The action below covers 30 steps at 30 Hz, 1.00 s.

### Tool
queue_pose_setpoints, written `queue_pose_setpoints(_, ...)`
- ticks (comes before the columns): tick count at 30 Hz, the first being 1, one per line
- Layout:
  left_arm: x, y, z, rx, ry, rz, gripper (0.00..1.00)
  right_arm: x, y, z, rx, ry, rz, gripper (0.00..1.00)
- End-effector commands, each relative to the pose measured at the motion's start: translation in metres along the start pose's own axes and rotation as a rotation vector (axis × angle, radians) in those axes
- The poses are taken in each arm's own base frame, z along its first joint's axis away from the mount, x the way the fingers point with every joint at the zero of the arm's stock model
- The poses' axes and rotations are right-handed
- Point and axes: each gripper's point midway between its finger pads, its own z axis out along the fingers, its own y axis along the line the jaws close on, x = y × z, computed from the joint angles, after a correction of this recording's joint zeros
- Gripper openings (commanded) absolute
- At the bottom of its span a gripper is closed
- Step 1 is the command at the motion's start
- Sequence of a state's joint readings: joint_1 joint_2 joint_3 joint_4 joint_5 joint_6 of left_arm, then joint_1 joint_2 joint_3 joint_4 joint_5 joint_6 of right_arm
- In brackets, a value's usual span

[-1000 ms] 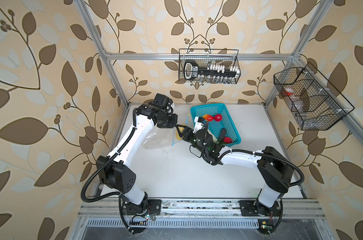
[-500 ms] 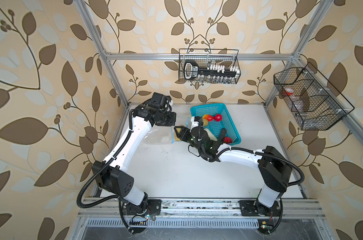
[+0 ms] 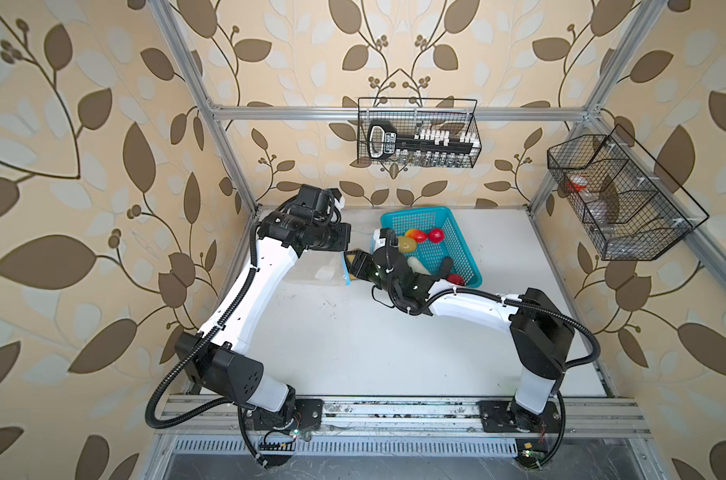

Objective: Place the food in the zip-top bag and seal the zipper
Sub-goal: 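Lower the potato into the open bag and open the right gripper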

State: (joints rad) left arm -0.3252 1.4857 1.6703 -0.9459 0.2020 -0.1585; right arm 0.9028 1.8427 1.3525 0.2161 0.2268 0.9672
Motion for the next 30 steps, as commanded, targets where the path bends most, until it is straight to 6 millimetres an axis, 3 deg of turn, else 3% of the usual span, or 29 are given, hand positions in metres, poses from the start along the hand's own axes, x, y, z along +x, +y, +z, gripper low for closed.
queue_pose_setpoints(1,-0.006,-0.006,-0.015,0.040,-0.048,0.011,0.00,0.002,0.005,0.005,-0.003,0.026,-0.007,0.24)
queue_pose_setpoints(5,-0.003,-0.005,-0.010,0.039,-0.040,0.002,0.00,0.000,0.015,0.006,-0.043,0.029,-0.004,0.26)
queue_pose_setpoints(12,-0.006,-0.004,-0.009,0.035,-0.054,-0.002,0.00,-0.002,0.017,0.006,-0.059,0.037,0.006,0.40)
queue_pose_setpoints(13,-0.009,-0.007,-0.021,0.043,-0.085,0.005,0.00,-0.001,0.016,0.006,-0.055,0.037,0.005,0.41)
queue_pose_setpoints(15,-0.009,-0.008,-0.022,0.043,-0.088,0.005,0.00,-0.001,0.014,0.006,-0.050,0.042,0.007,0.45)
queue_pose_setpoints(23,-0.009,-0.007,-0.023,0.038,-0.087,0.005,0.00,-0.007,0.011,0.004,-0.038,0.034,0.004,0.74)
queue_pose_setpoints(28,-0.009,-0.004,-0.021,0.026,-0.087,0.004,0.00,-0.013,0.015,-0.002,-0.038,0.020,-0.012,0.99)
queue_pose_setpoints(30,-0.009,-0.004,-0.020,0.023,-0.086,0.004,0.00,-0.016,0.016,-0.004,-0.035,0.014,-0.019,1.00)
